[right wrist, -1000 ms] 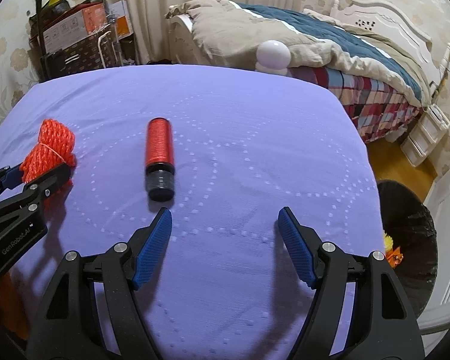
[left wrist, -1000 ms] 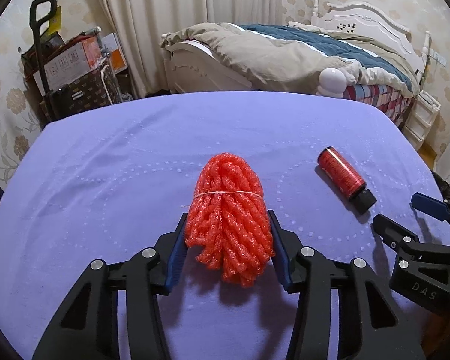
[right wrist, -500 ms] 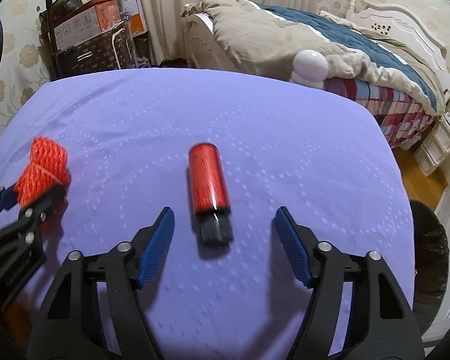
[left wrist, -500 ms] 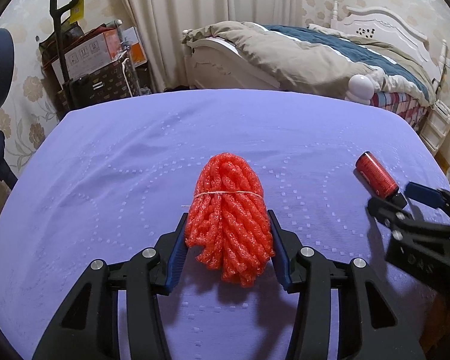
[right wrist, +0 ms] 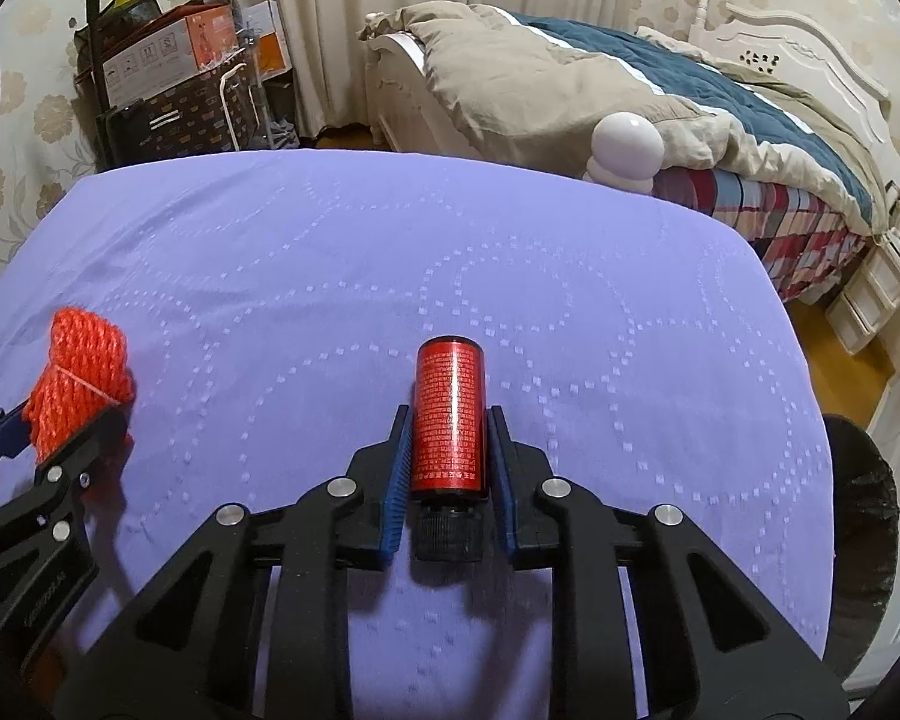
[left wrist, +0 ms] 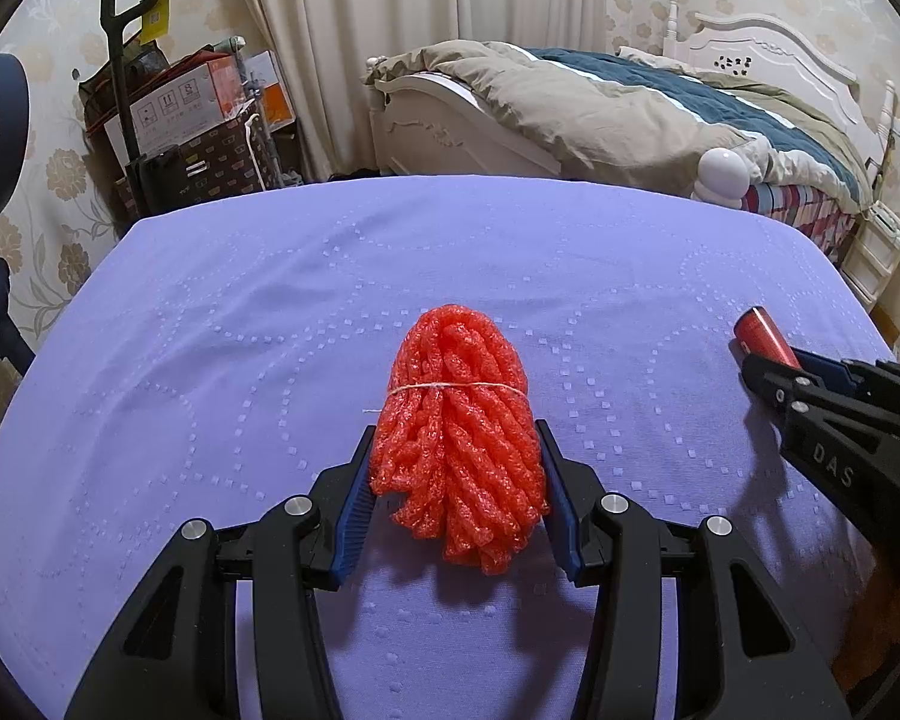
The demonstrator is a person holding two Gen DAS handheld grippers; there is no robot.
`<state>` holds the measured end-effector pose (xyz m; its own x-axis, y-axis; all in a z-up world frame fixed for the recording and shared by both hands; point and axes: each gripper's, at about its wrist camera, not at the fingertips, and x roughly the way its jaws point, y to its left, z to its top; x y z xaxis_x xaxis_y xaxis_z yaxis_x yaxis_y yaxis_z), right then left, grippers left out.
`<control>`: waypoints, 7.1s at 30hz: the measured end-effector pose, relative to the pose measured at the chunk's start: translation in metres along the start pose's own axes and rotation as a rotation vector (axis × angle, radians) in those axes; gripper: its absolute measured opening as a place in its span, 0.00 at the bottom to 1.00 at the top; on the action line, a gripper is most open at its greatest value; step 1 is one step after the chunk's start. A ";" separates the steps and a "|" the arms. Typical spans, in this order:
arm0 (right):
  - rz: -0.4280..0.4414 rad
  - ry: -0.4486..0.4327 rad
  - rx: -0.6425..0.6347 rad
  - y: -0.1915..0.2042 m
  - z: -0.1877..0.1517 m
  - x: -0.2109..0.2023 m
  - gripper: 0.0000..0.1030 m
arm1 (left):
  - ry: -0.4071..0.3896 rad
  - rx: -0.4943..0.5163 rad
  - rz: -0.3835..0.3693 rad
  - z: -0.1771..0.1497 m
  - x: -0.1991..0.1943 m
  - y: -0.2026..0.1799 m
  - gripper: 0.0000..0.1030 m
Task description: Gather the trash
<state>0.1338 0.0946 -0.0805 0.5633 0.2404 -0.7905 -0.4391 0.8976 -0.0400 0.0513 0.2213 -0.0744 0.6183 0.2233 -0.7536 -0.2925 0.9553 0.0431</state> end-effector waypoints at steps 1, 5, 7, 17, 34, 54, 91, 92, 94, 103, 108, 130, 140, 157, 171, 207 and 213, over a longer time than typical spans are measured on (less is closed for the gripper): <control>0.002 0.000 0.002 -0.001 -0.002 -0.002 0.22 | -0.001 0.001 0.000 0.000 0.000 0.000 0.47; 0.010 0.001 0.010 -0.006 -0.011 -0.010 0.22 | -0.001 0.003 -0.004 0.000 -0.001 0.000 0.47; 0.013 0.000 0.020 -0.010 -0.017 -0.015 0.22 | -0.003 0.003 -0.010 -0.003 -0.004 -0.003 0.47; 0.003 -0.040 0.088 -0.045 -0.050 -0.055 0.22 | -0.035 0.034 -0.069 -0.011 -0.025 -0.036 0.46; -0.165 -0.138 0.269 -0.153 -0.100 -0.124 0.22 | -0.119 0.215 -0.254 -0.015 -0.070 -0.162 0.46; -0.332 -0.163 0.415 -0.266 -0.121 -0.131 0.22 | -0.149 0.368 -0.362 0.001 -0.062 -0.306 0.46; -0.376 -0.147 0.508 -0.322 -0.119 -0.106 0.45 | -0.095 0.399 -0.348 0.014 -0.030 -0.363 0.71; -0.381 -0.150 0.507 -0.322 -0.119 -0.108 0.50 | -0.100 0.397 -0.345 0.014 -0.031 -0.362 0.72; -0.393 -0.158 0.508 -0.321 -0.119 -0.111 0.55 | -0.106 0.395 -0.342 0.014 -0.033 -0.358 0.75; -0.429 -0.182 0.508 -0.305 -0.125 -0.130 0.77 | -0.135 0.368 -0.311 0.010 -0.052 -0.331 0.80; -0.429 -0.186 0.505 -0.290 -0.131 -0.141 0.77 | -0.154 0.353 -0.298 0.005 -0.068 -0.312 0.81; -0.417 -0.260 0.419 -0.219 -0.150 -0.196 0.84 | -0.218 0.271 -0.253 -0.027 -0.123 -0.240 0.82; -0.413 -0.277 0.405 -0.209 -0.154 -0.208 0.84 | -0.218 0.267 -0.251 -0.033 -0.128 -0.235 0.82; -0.416 -0.283 0.401 -0.206 -0.154 -0.211 0.84 | -0.219 0.263 -0.250 -0.034 -0.129 -0.233 0.82; -0.416 -0.282 0.401 -0.206 -0.154 -0.210 0.84 | -0.215 0.261 -0.252 -0.036 -0.128 -0.231 0.82; -0.416 -0.280 0.400 -0.206 -0.152 -0.211 0.84 | -0.212 0.256 -0.265 -0.040 -0.126 -0.232 0.82; -0.416 -0.281 0.400 -0.206 -0.152 -0.210 0.84 | -0.217 0.260 -0.278 -0.041 -0.129 -0.233 0.82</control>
<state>-0.0011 -0.1969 0.0008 0.8164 -0.1190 -0.5651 0.1203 0.9921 -0.0351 0.0098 -0.0382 -0.0137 0.7948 -0.0399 -0.6056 0.0829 0.9956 0.0431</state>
